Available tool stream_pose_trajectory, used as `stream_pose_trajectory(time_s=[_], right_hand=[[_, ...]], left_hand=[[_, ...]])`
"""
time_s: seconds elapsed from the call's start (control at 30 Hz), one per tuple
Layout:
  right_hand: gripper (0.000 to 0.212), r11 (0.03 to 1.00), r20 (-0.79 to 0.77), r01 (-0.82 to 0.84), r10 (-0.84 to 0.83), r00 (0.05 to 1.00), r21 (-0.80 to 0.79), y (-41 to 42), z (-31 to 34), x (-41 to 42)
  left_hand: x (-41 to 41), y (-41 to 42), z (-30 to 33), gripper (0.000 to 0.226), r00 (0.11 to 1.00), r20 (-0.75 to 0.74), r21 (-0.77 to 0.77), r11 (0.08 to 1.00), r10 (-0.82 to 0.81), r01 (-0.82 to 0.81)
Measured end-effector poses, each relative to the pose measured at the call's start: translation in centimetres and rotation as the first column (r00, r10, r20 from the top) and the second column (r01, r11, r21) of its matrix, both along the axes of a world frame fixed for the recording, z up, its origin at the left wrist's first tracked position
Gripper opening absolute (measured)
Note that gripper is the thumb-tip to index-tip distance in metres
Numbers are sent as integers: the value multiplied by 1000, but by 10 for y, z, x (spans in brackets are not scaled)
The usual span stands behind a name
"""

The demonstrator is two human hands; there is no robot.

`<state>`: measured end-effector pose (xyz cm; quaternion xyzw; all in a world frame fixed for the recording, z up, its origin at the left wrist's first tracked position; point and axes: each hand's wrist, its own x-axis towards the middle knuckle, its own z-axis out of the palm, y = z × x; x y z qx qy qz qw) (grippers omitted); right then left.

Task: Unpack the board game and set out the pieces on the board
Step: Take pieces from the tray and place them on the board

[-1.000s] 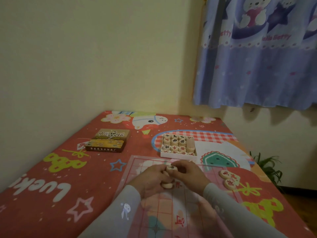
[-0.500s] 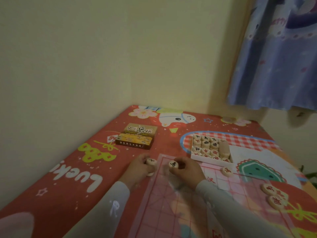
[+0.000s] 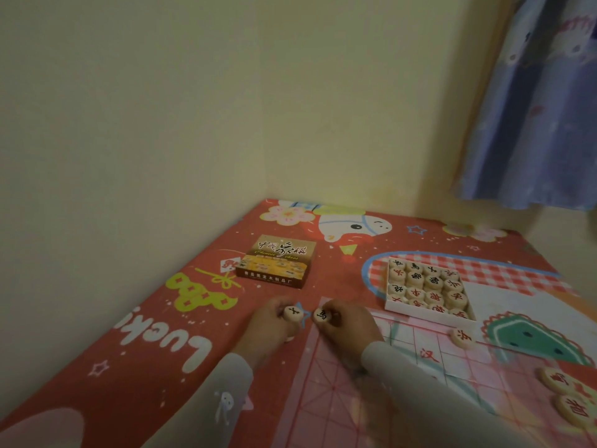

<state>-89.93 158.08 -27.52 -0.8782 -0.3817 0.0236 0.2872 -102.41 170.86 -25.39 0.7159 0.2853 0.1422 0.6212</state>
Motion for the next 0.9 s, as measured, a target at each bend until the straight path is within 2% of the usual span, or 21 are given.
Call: stream_pose_trajectory(time_s=[0.13,0.3,0.4,0.47,0.73,0.83,0.9], right_hand=[[33,999,26,-47,47,999,14,-3,4,1],[18,955,-188,4,55,981,297,-8,17,-20],[25,941,-349,31,94,932,336,-9,30,-37],[30,951,-389,19,108,915,310,-9,35,-43],[25,959,-340,17,85,937,284,-17,33,-50],[21,957,-313,38,55,948,286,-28,29,-50],[18,975,-259,28,30,965,219,-35,23,-50]], left_hand=[[0,-2,-2,56,1000,7,19,1000,-9,8],[0,-11,0,56,999,36,59,998,-24,22],[-3,-19,8,53,997,36,123,991,-63,58],[-4,-22,11,55,995,27,164,983,-93,87],[-22,-29,16,64,988,6,128,980,-153,151],[-30,-25,13,54,993,-13,72,990,-117,117],[-36,-22,11,45,998,-10,14,998,-68,69]])
